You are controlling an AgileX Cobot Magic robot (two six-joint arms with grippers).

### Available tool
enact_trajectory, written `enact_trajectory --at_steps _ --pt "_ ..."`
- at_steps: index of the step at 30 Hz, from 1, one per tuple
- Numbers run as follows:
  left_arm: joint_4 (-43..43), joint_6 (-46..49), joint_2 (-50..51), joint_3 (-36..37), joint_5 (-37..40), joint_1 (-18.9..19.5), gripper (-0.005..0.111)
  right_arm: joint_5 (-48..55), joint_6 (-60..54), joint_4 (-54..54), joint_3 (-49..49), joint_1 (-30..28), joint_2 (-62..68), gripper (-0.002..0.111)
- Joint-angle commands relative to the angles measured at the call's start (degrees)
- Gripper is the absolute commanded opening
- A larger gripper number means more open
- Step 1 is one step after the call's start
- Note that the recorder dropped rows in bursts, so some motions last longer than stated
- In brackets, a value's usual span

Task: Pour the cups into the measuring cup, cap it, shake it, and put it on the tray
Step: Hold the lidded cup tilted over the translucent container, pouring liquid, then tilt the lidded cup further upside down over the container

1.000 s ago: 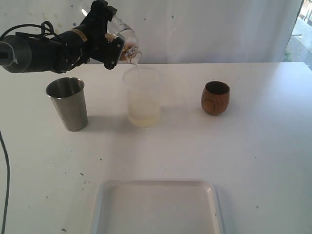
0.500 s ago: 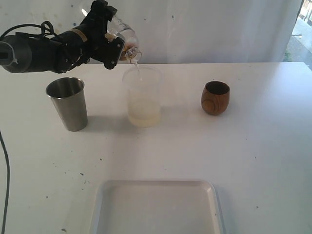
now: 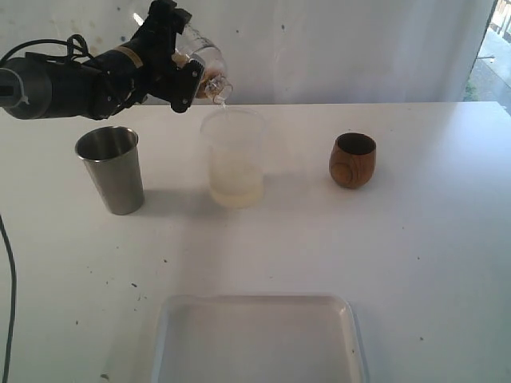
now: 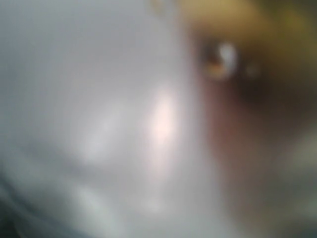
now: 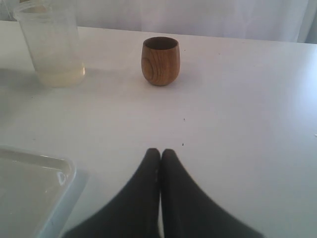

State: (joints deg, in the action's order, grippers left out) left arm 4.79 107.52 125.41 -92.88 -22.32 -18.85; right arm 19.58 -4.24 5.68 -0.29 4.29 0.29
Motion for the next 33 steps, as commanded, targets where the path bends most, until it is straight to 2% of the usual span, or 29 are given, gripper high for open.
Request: enact_trajectory --at_steps 1,23,27,33 --pt "-0.68 -0.97 -0.88 -0.55 -2.85 -0.11 0.0 0.01 -0.03 -0.16 0.29 -0.31 -0.29 0.0" --pt "-0.53 -0.81 -0.88 -0.55 -2.41 -0.11 0.0 0.01 -0.03 -0.16 0.29 -0.31 -0.29 0.0" --pt "6.32 -0.81 -0.88 -0.55 -5.02 -0.11 0.0 0.01 -0.03 -0.16 0.29 -0.31 -0.29 0.0" --pt "8.97 -0.81 -0.88 -0.55 -6.64 -0.11 0.0 0.01 -0.03 -0.16 0.29 -0.31 -0.29 0.0"
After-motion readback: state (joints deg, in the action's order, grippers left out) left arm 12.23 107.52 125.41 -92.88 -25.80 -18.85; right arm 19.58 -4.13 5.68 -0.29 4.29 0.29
